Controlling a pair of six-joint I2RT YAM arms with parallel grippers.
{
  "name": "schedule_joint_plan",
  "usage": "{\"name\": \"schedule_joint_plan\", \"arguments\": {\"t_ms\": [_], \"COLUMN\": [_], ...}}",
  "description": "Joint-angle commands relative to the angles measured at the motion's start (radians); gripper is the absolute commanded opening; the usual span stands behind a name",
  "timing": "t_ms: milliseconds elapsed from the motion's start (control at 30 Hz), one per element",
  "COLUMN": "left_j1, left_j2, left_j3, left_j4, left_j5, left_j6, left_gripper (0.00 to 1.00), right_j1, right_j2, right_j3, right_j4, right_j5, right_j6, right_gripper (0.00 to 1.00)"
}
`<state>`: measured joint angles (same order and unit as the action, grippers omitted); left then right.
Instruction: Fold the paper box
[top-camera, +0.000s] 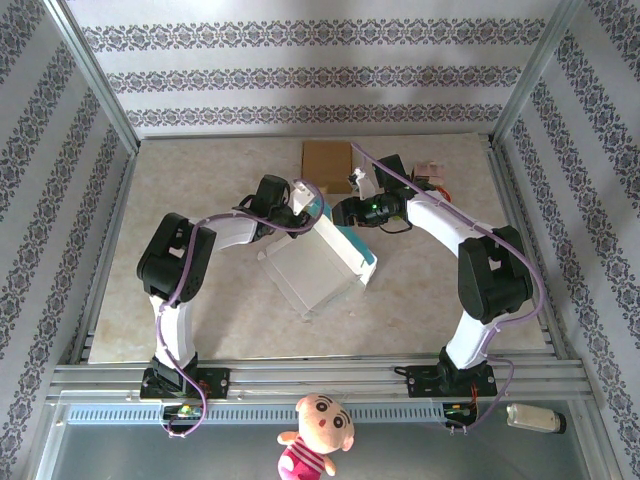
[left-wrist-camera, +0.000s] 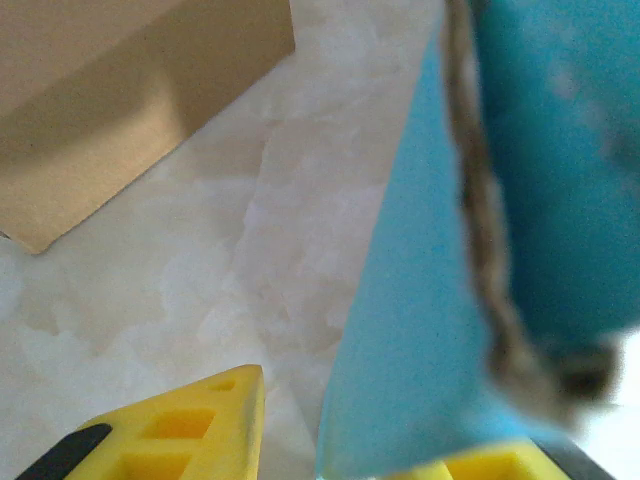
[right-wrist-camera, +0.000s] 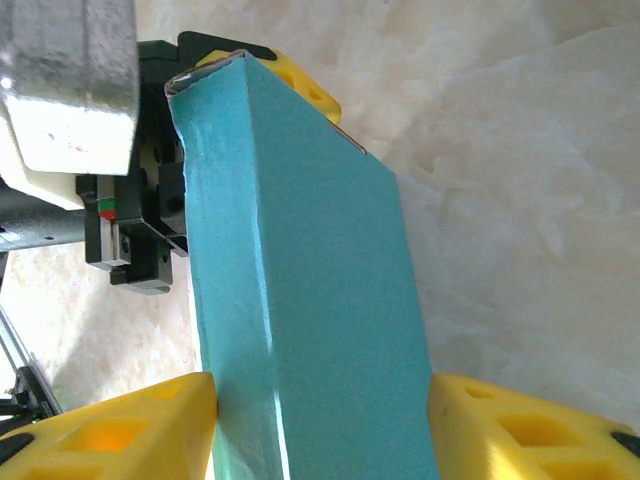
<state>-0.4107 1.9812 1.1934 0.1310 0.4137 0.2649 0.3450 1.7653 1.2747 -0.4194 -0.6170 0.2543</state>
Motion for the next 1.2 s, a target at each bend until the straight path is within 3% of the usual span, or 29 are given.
{"name": "schedule_joint_plan", "arguments": {"t_ms": [0, 200, 400, 567, 767, 833, 1033, 1167], "left_j1": [0.001, 0.001, 0.000, 0.001, 0.001, 0.001, 0.001, 0.001], "left_j2": [0.024, 0.033, 0.030, -0.018, -0.019, -0.019, -0.093, -0.243], "left_j3": [0.048, 0.058, 0.025, -0.082, -0.128, -0.144, -0.242, -0.302], "left_j4": [-0.093, -0.059, 0.033, 0.248, 0.399, 0.438, 0.551, 0.506], "left_j5": [-0.007, 0.002, -0.072, -0.215, -0.282, -0.287, -0.261, -0.294], "left_j6": [0.064, 0.041, -0.034, -0.106, -0.145, -0.152, -0.195, -0.355], "left_gripper": [0.30, 0.12, 0.11, 0.11, 0.27, 0.34, 0.43, 0.47], "right_j1": [0.008, 0.010, 0.017, 0.028, -0.021, -0.035, -0.040, -0.036], "right_j2": [-0.027, -0.022, -0.034, -0.089, -0.233, -0.273, -0.386, -0.470], "right_j3": [0.020, 0.028, 0.028, 0.024, 0.015, 0.003, -0.036, -0.089], "right_j4": [-0.037, -0.039, -0.010, 0.044, 0.068, 0.065, 0.007, -0.049], "right_j5": [0.013, 0.013, 0.034, 0.084, 0.213, 0.257, 0.444, 0.571], "right_j6": [-0.026, -0.020, 0.023, 0.083, 0.184, 0.210, 0.318, 0.474], "right_gripper": [0.58, 0.58, 0.57, 0.62, 0.72, 0.73, 0.73, 0.72]}}
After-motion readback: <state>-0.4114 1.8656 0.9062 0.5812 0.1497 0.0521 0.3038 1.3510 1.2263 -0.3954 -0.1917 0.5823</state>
